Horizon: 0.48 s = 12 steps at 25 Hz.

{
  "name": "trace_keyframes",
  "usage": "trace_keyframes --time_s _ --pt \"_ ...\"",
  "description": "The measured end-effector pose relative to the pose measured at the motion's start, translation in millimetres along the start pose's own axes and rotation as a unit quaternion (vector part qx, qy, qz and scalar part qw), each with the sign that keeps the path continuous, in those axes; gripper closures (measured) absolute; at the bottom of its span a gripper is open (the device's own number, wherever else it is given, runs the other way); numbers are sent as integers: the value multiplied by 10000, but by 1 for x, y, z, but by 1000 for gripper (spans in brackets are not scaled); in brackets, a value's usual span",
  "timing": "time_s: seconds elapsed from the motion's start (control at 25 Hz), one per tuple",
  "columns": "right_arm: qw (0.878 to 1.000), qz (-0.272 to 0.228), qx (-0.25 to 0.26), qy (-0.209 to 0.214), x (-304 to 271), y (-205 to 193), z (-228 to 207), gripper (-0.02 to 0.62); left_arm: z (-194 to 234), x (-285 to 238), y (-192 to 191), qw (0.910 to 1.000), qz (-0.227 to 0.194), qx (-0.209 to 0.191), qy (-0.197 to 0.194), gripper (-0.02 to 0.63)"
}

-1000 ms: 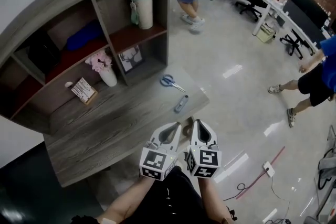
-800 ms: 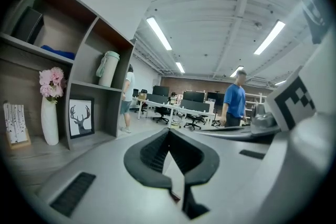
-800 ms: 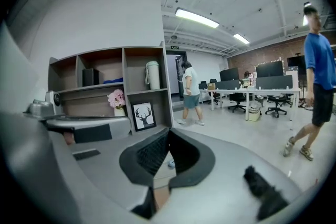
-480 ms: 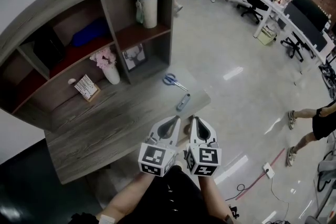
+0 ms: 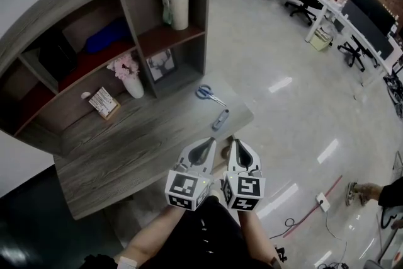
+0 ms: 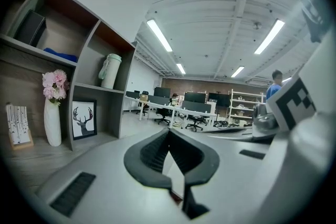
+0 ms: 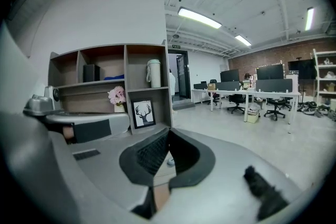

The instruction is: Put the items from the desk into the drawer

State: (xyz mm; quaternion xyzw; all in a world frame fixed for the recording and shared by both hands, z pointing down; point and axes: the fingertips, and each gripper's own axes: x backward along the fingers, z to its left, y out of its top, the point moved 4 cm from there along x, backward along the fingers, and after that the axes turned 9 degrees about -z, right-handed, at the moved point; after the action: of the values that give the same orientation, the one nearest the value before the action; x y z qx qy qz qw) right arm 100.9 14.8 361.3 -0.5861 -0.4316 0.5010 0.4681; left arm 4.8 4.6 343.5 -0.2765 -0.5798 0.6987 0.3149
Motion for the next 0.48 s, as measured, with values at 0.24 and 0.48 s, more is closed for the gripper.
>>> trace_keyframes --time_s 0.24,0.48 --pt "9999 139 -60 32 -5 -9 1 584 3 0 -7 9999 91 36 56 597" --pt "9993 332 -25 174 -21 -19 6 584 19 -1 -15 9996 192 21 188 597"
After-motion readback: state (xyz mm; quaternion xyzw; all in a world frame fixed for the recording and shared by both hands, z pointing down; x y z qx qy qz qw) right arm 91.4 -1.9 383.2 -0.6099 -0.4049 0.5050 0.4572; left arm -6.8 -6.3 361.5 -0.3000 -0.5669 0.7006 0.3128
